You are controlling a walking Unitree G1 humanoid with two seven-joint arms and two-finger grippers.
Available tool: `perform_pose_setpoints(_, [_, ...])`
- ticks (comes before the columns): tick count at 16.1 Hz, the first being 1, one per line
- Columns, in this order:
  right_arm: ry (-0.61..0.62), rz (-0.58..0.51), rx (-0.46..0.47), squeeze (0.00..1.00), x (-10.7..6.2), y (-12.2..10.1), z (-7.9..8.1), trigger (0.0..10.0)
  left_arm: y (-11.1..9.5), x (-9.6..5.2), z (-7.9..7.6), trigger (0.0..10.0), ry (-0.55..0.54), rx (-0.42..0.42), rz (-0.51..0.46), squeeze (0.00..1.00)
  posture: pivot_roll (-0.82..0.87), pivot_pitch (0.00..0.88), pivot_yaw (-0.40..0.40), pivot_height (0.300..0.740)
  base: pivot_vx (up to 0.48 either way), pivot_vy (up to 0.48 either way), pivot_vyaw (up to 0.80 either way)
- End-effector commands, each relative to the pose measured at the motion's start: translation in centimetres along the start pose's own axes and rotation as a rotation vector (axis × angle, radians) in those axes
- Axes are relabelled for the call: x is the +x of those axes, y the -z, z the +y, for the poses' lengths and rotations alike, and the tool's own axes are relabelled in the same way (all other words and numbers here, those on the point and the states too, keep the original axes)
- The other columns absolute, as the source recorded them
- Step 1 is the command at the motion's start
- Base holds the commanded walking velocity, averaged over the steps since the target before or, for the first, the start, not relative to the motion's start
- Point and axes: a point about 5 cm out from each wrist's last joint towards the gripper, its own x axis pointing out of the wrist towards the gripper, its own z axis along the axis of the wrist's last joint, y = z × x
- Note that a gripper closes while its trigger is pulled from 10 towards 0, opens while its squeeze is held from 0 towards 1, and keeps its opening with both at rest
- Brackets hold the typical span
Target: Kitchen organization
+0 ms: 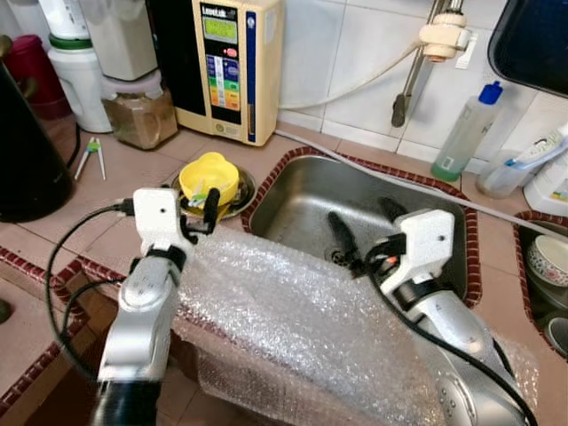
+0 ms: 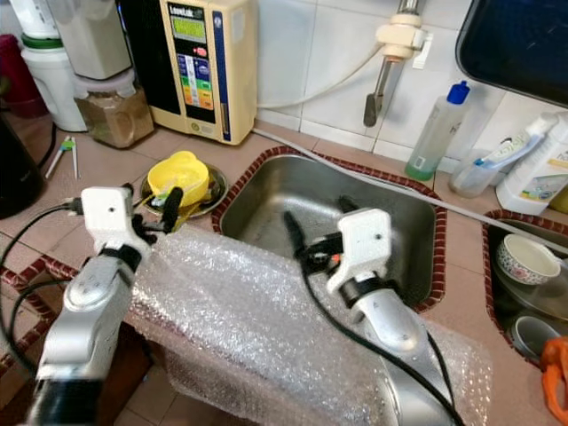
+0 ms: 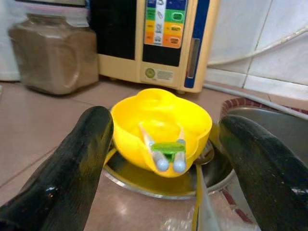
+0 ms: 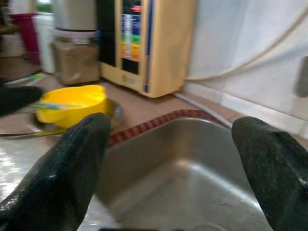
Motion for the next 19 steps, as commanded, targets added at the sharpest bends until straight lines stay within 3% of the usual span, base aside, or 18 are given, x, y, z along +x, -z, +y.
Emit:
perform_pose_setpoints(1, [-0.043,0.013,0.019,0.0,-0.3,-0.2,0.4,10.0,0.2,0.8,-0.5,10.0,0.037,0.001,-0.008,0.0,-0.04,0.045,-0.057,0.74,0.0,0.0,0.0])
perform_pose_setpoints(6, [-0.21,0.067,0.122,0.0,-1.9,0.0,1.8,10.0,1.2,2.4,-0.6,10.0,0.047,0.017,0.005,0.0,-0.07,0.059,-0.047,0.74,0.0,0.0,0.0])
perform_pose_setpoints(7, [-0.222,0.069,0.136,0.0,-2.2,-0.1,1.7,10.0,1.2,2.6,-0.7,9.1,0.047,0.016,0.001,0.0,-0.07,0.061,-0.047,0.74,0.0,0.0,0.0])
perform_pose_setpoints(8, [-0.213,0.07,0.139,0.0,-2.3,-0.1,1.6,10.0,1.3,2.8,-0.7,2.6,0.045,0.013,-0.003,0.0,-0.07,0.064,-0.05,0.74,0.0,0.0,0.0])
perform_pose_setpoints(9, [-0.208,0.077,0.131,0.0,-2.4,-0.1,1.5,10.0,1.5,2.9,-0.6,0.0,0.041,0.013,-0.004,0.0,-0.07,0.068,-0.051,0.74,0.0,0.0,0.0])
perform_pose_setpoints(19, [-0.219,0.089,0.129,0.0,-2.4,-0.1,1.6,10.0,1.3,3.0,0.1,0.0,0.016,0.035,-0.051,0.0,-0.06,0.075,-0.056,0.74,0.0,0.0,0.0])
